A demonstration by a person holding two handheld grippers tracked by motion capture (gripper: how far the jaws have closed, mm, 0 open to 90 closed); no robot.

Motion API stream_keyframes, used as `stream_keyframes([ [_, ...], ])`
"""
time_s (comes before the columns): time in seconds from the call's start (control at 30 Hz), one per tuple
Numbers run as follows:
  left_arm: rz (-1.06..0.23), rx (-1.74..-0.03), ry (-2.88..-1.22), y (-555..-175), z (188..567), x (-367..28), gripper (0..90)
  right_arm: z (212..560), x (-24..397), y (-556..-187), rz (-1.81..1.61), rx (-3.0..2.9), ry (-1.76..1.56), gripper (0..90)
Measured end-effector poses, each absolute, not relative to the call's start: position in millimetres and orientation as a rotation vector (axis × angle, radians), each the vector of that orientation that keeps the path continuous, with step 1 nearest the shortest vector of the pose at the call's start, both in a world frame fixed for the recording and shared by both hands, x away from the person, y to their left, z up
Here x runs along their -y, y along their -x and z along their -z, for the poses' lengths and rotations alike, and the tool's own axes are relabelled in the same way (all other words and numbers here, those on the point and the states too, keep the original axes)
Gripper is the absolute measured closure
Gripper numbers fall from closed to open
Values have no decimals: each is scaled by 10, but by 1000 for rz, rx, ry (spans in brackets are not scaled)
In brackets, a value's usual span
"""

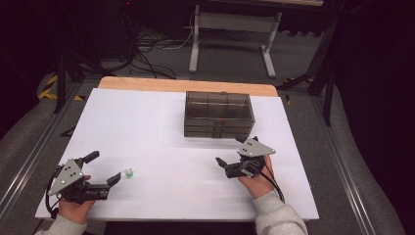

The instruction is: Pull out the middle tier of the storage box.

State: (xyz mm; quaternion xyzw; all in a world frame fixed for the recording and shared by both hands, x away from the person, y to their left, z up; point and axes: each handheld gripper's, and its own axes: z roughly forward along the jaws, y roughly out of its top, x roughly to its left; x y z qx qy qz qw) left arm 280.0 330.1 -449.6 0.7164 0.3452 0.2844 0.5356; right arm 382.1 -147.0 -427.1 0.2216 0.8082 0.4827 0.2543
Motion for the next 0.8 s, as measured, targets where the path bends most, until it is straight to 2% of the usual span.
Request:
stream_keyframes([
  [0.5,-681,-821,-1706,-2799,4491,-3303,5,4260,1348,-3844,-1197,-2188,-489,67],
  [0.8,-681,-820,-1705,-2800,4491,-3302,5,4259,1305,-3834,-1076,-2144,-417,120],
])
